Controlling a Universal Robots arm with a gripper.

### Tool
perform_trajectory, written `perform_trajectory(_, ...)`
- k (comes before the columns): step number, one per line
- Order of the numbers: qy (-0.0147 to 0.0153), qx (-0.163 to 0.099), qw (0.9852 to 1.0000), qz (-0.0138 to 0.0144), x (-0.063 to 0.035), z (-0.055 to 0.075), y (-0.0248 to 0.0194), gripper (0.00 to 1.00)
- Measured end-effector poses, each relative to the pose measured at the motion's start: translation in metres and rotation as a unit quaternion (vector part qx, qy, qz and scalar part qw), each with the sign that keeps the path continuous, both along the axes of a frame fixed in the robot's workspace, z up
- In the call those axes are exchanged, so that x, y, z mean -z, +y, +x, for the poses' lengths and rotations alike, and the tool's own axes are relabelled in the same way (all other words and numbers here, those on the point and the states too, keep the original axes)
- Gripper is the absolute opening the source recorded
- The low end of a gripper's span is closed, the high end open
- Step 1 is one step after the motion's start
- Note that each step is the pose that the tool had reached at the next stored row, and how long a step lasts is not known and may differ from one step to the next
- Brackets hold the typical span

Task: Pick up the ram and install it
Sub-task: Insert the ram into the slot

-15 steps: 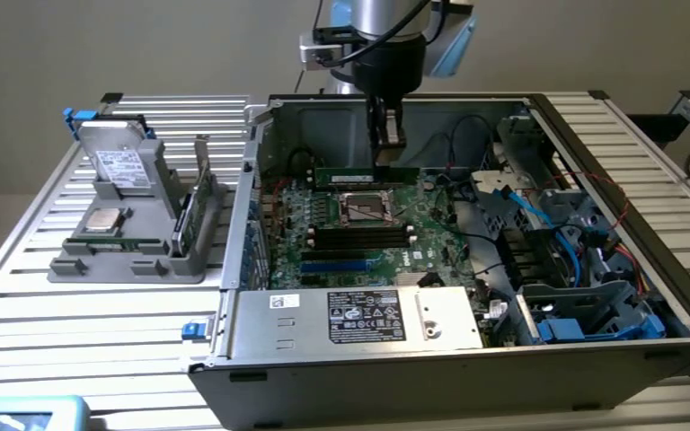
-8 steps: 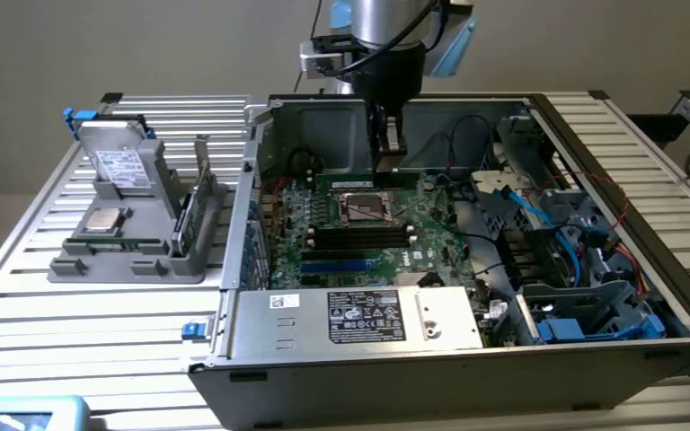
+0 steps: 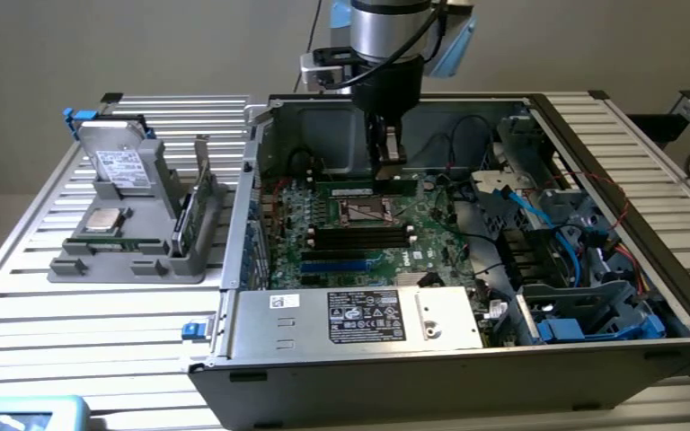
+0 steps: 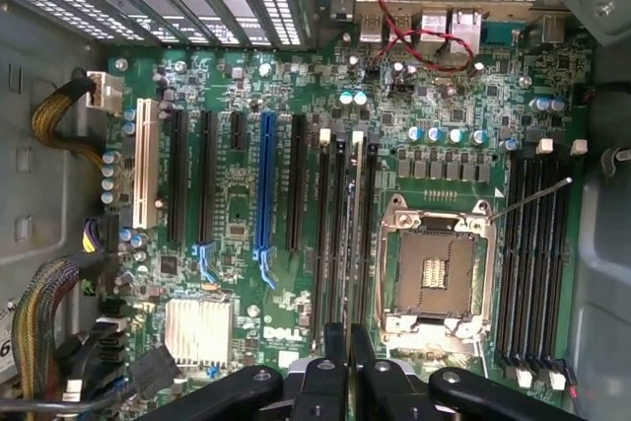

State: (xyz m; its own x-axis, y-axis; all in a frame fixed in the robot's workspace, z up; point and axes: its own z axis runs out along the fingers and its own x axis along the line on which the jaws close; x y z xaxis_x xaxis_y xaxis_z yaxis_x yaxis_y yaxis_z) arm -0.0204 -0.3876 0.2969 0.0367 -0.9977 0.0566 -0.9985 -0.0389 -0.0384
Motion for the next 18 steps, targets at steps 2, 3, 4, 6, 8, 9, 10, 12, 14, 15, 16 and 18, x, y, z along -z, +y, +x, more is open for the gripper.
perform_trajectory(2, 0.0001, 0.0, 1.0, 0.0, 0.0037, 0.0, -0.0002, 0.13)
perform_trajectory(3, 0.0002, 0.0, 1.0, 0.0, 0.0053, 0.0, -0.0004, 0.13)
perform_trajectory(4, 0.0006, 0.0, 1.0, 0.0, 0.0069, 0.0, -0.0006, 0.13)
perform_trajectory(6, 0.0019, 0.0, 1.0, -0.0001, 0.0102, 0.0, -0.0007, 0.13)
perform_trajectory(8, 0.0037, 0.0, 1.0, -0.0001, 0.0129, 0.0, -0.0007, 0.13)
perform_trajectory(9, 0.0043, 0.0, 1.0, -0.0001, 0.0142, 0.0, -0.0007, 0.13)
perform_trajectory(10, 0.0044, 0.0, 1.0, -0.0004, 0.0152, 0.0, -0.0007, 0.13)
perform_trajectory(12, 0.0044, 0.0, 1.0, -0.0011, 0.0172, 0.0, -0.0007, 0.13)
perform_trajectory(14, 0.0044, 0.0, 1.0, -0.0031, 0.0193, 0.0, -0.0007, 0.13)
perform_trajectory(15, 0.0044, 0.0, 1.0, -0.0051, 0.0203, 0.0, -0.0007, 0.13)
perform_trajectory(16, 0.0044, 0.0, 1.0, -0.0071, 0.0212, 0.0, -0.0007, 0.13)
perform_trajectory(18, 0.0044, 0.0, 0.9999, -0.0103, 0.0225, 0.0, -0.0007, 0.13)
